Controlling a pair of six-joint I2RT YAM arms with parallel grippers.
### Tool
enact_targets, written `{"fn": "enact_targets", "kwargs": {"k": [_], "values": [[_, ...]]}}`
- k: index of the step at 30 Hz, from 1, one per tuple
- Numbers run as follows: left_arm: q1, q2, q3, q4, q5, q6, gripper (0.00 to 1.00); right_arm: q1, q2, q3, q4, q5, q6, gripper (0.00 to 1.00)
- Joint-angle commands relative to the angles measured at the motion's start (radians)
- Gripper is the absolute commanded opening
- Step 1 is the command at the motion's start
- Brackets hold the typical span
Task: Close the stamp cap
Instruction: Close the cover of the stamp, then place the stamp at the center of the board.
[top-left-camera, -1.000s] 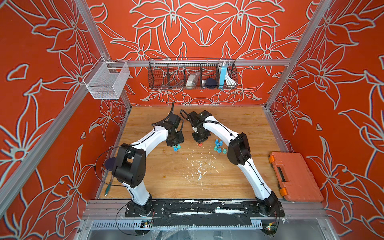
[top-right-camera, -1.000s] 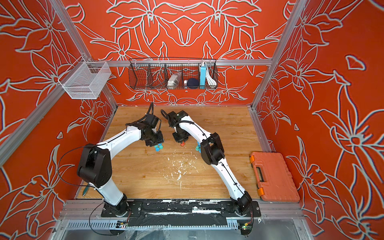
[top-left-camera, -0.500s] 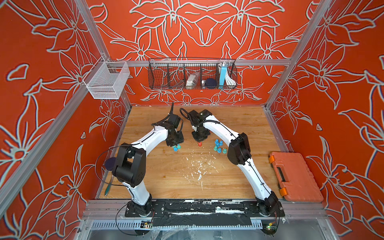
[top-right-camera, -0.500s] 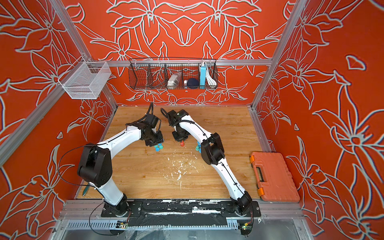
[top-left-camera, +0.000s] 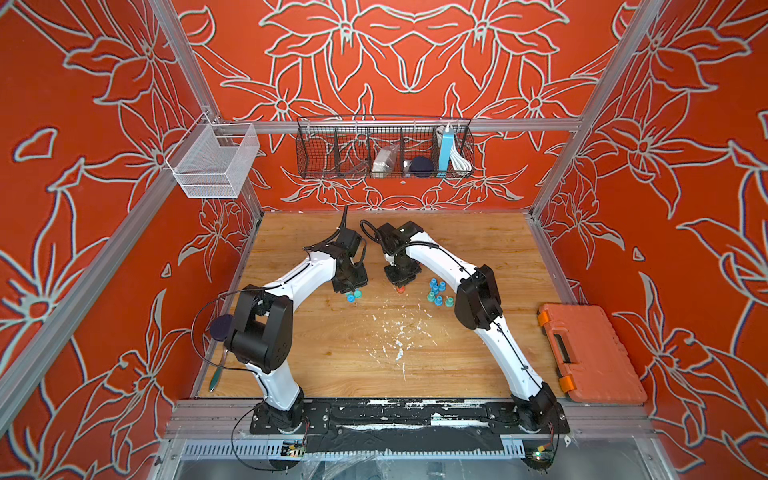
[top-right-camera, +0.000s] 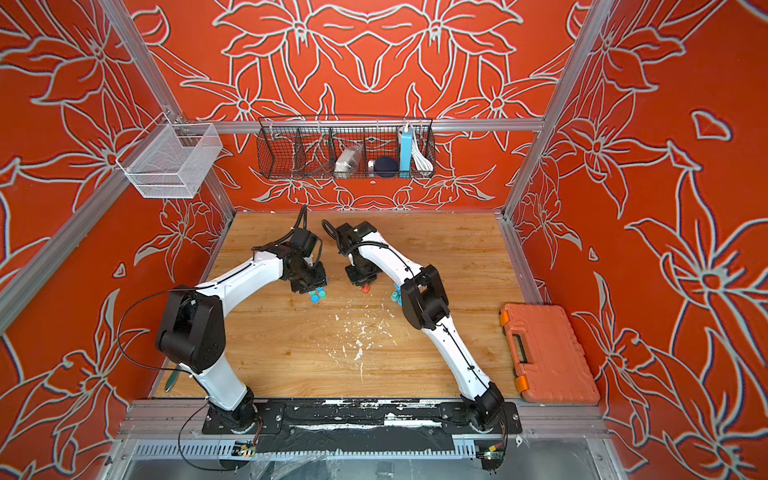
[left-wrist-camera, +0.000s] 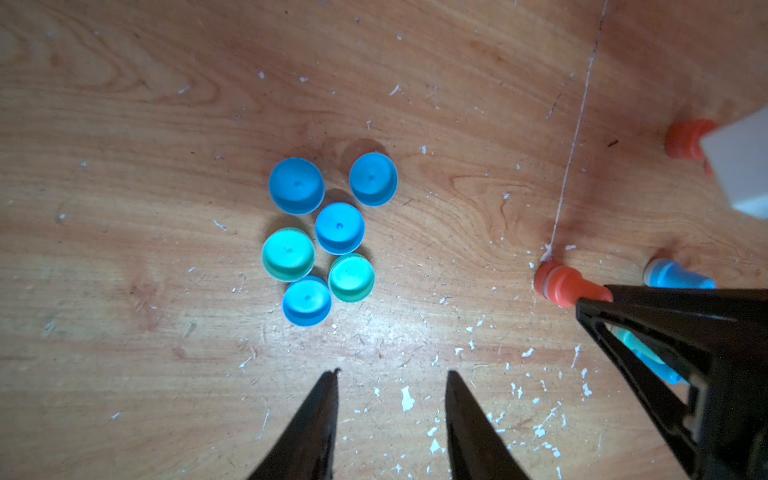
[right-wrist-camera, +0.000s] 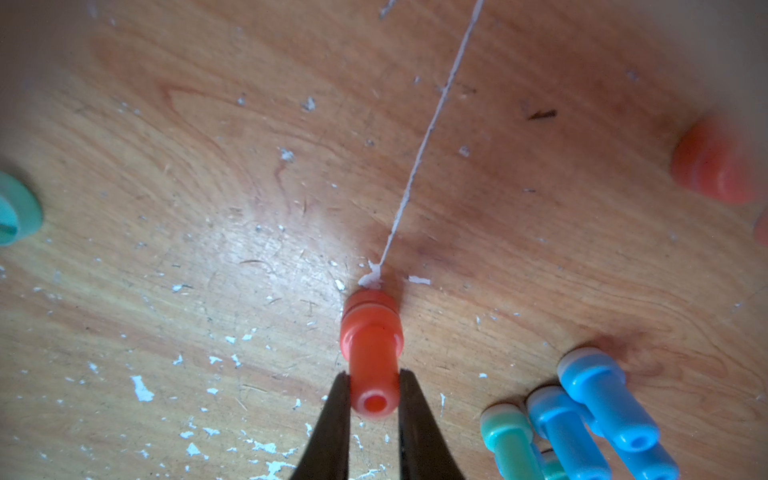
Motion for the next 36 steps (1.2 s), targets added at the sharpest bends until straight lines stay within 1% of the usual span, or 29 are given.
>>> {"fn": "enact_targets", "kwargs": {"k": [1,7,13,17,21,25,32,36], "values": [[0.01,0.01,0.024,-0.004,0.0,0.005,0.43,-0.001,0.001,-0.011,-0.002,-0.008,0.017,0.11],[0.01,0.008,0.023,-0.004,-0.001,0.006,0.43,0.004,0.01,-0.015,-0.002,-0.006,0.016,0.11],[0.012,0.007,0.033,-0.016,-0.002,0.016,0.43,0.012,0.016,-0.107,0.033,0.05,0.025,0.11],[0.012,0.005,0.047,-0.044,-0.018,0.035,0.47,0.012,0.012,-0.154,0.065,0.091,0.034,0.11],[0.011,-0.006,0.044,-0.067,-0.036,0.047,0.51,0.011,0.027,-0.13,0.07,0.131,0.043,0.11],[0.01,-0.039,0.026,-0.085,-0.053,0.056,0.55,-0.001,0.077,-0.031,0.047,0.165,0.043,0.11],[0.01,-0.125,-0.041,-0.117,-0.064,0.06,0.62,-0.066,0.229,0.257,-0.031,0.191,0.034,0.11],[0.01,-0.172,-0.084,-0.123,-0.063,0.054,0.64,-0.107,0.257,0.311,-0.013,0.188,0.015,0.11]]}}
